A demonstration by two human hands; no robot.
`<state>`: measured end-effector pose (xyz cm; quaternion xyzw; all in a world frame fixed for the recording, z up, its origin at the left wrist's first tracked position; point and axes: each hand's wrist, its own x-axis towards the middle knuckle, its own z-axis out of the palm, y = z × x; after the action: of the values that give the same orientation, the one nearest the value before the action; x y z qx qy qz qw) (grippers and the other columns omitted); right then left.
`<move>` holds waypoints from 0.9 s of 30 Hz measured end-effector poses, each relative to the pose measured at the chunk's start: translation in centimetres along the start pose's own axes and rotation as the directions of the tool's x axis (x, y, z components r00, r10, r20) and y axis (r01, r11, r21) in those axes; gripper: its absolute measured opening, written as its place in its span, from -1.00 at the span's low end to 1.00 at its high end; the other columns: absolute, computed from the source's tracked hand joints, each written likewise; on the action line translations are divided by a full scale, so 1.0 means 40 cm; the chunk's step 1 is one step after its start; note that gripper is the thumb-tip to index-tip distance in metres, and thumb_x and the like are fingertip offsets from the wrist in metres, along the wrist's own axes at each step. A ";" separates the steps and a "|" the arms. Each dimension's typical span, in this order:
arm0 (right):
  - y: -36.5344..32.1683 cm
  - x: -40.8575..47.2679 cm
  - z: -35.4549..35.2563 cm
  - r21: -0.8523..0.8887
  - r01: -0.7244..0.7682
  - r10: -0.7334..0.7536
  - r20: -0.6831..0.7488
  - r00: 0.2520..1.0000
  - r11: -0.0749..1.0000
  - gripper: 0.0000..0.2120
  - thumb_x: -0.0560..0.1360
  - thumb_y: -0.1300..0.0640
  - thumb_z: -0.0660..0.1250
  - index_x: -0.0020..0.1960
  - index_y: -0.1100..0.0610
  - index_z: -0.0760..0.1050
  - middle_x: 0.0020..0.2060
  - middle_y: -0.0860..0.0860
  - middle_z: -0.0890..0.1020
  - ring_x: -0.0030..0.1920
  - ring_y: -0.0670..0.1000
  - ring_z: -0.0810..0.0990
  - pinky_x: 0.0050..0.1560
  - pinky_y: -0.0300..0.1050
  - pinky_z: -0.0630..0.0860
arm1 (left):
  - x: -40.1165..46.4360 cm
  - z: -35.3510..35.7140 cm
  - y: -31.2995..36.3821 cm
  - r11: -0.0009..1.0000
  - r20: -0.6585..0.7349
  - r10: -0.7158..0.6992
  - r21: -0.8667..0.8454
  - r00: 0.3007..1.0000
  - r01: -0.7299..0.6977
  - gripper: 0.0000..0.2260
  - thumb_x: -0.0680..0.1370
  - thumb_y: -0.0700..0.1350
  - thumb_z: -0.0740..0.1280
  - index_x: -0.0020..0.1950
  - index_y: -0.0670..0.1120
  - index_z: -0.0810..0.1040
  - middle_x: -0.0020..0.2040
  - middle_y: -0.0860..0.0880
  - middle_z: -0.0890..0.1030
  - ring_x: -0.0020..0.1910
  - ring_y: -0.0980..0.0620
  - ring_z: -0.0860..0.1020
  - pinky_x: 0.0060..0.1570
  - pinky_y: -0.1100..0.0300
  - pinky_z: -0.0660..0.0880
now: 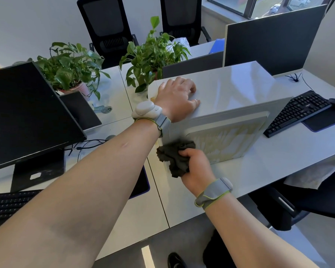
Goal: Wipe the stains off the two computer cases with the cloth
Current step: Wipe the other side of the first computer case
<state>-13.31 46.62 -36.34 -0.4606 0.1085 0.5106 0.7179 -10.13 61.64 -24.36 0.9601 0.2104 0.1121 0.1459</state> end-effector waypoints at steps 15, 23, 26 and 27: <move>0.199 0.149 -0.114 0.031 -0.142 0.145 -0.165 0.975 0.989 -0.70 0.63 0.39 0.05 -0.08 0.38 0.54 -0.17 0.30 0.61 -0.34 0.15 0.60 -0.41 -0.12 0.47 | -0.002 0.002 0.002 1.000 -0.042 0.008 -0.008 0.999 -0.008 -0.68 0.55 0.19 0.28 0.24 0.10 0.50 0.31 0.04 0.47 0.35 -0.08 0.36 0.46 -0.08 0.18; 0.117 0.159 -0.050 0.044 -0.134 0.137 -0.063 0.989 0.990 -0.63 0.33 0.34 0.00 -0.01 0.41 0.49 -0.14 0.36 0.60 -0.41 0.14 0.51 -0.40 -0.17 0.27 | -0.001 0.005 -0.001 1.000 -0.044 0.014 -0.015 0.999 -0.015 -0.68 0.55 0.19 0.28 0.24 0.09 0.50 0.30 0.04 0.47 0.34 -0.08 0.36 0.44 -0.08 0.20; 0.145 0.150 -0.078 0.012 -0.165 0.165 -0.056 0.985 0.986 -0.41 0.26 0.30 0.06 0.24 0.46 0.46 0.10 0.44 0.58 -0.43 0.11 0.47 -0.48 -0.19 0.33 | -0.001 0.001 -0.001 1.000 -0.038 0.011 -0.016 0.999 -0.012 -0.69 0.56 0.19 0.28 0.24 0.09 0.50 0.30 0.04 0.46 0.35 -0.08 0.36 0.45 -0.09 0.19; 0.152 0.152 -0.077 -0.007 -0.184 0.183 -0.082 0.980 0.983 -0.44 0.28 0.32 0.06 0.23 0.46 0.46 0.07 0.42 0.59 -0.42 0.12 0.49 -0.48 -0.17 0.35 | -0.002 0.000 0.000 1.000 -0.038 0.011 -0.015 0.999 -0.012 -0.69 0.56 0.19 0.29 0.24 0.09 0.50 0.31 0.04 0.46 0.35 -0.08 0.36 0.44 -0.09 0.19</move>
<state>-14.65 48.41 -45.20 -0.4739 0.1758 0.5564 0.6595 -10.21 61.61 -24.38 0.9579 0.2069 0.1325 0.1485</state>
